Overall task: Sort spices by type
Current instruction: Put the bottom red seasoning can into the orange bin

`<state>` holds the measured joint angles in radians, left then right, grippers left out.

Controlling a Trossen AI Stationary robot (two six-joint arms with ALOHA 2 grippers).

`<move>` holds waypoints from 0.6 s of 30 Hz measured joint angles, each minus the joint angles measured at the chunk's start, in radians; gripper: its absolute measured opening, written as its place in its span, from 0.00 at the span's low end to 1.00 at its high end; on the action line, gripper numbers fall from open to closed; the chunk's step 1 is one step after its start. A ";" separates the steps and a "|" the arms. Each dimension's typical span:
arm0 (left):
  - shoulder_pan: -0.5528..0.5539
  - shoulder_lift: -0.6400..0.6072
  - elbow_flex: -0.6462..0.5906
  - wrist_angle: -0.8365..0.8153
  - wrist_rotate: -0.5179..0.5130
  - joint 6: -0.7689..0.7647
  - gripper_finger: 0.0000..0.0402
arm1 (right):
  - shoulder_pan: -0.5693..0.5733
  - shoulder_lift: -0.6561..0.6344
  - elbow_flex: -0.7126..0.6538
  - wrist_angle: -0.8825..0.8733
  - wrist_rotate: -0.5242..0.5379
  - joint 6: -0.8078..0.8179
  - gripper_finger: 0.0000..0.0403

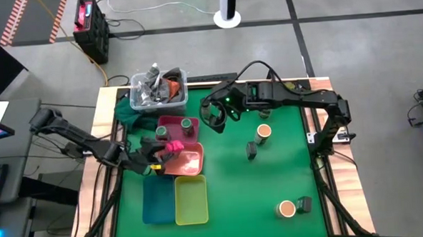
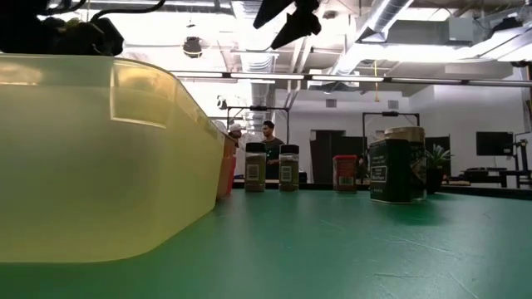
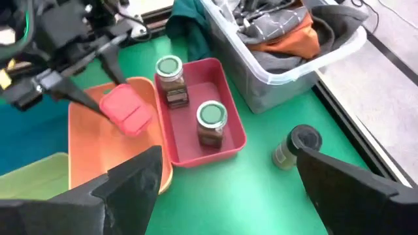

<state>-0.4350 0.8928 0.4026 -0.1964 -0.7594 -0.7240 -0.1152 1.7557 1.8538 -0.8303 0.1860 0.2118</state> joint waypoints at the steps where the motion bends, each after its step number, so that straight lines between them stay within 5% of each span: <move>1: -0.011 0.016 0.000 -0.002 -0.019 -0.023 0.46 | -0.005 0.000 0.000 0.002 0.000 0.004 0.93; 7: -0.055 0.097 0.000 -0.004 -0.106 -0.141 0.46 | -0.019 0.000 0.000 0.001 0.000 0.027 0.93; 18: -0.072 0.248 0.003 -0.014 -0.109 -0.179 0.51 | -0.009 0.000 0.000 -0.004 0.000 0.019 0.93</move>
<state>-0.5072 1.1410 0.4053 -0.2100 -0.8685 -0.9031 -0.1245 1.7557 1.8534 -0.8341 0.1860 0.2306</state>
